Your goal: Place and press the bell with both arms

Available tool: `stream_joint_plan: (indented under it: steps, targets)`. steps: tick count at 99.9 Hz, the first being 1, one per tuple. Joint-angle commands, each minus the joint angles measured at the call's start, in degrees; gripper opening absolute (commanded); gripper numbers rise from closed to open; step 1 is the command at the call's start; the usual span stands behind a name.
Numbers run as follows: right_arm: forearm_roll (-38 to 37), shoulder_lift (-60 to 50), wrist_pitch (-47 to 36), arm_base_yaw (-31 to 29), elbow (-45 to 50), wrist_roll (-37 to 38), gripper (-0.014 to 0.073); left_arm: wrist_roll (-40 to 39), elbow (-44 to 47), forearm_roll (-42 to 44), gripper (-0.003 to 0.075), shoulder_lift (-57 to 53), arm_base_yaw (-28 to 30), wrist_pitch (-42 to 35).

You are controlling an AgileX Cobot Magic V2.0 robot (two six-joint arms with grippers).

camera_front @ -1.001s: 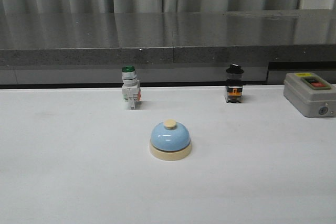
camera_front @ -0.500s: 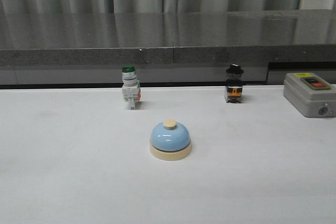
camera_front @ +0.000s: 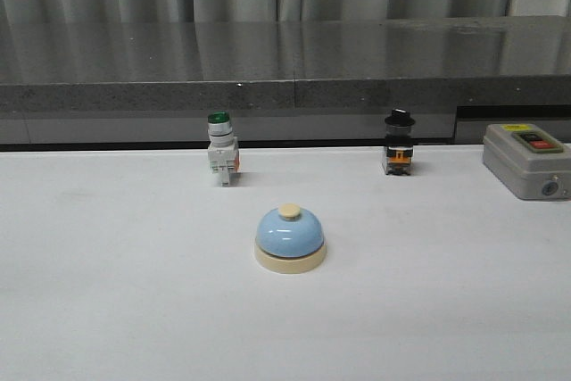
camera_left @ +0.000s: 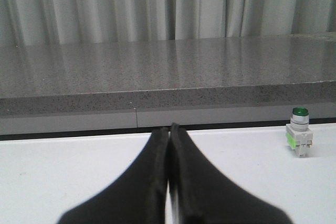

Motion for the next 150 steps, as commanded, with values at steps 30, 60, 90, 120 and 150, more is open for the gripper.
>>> stream_joint_plan:
  steps: [30,60,90,120,150]
  targets:
    - [-1.2,0.6,-4.0,-0.3,-1.4,0.1,-0.006,-0.5,2.4,0.0,-0.002,-1.7,0.1,-4.5]
    - [-1.2,-4.8,-11.0,-0.3,2.5,0.1,-0.006,-0.5,2.4,0.0,-0.002,-1.7,0.1,-4.5]
    - [4.6,-19.5,-16.3,-7.7,14.7,-1.6,-0.006,-0.5,2.4,0.0,-0.002,-1.7,0.1,-4.5]
    - [17.4,-18.8,-28.1,-17.1,23.8,-11.9,-0.006,-0.5,2.4,0.0,-0.002,-1.7,0.1,-4.5]
    - [16.0,-18.8,-35.1,-17.9,30.0,-11.8,-0.006,-0.5,2.4,0.0,-0.002,-1.7,0.1,-4.5]
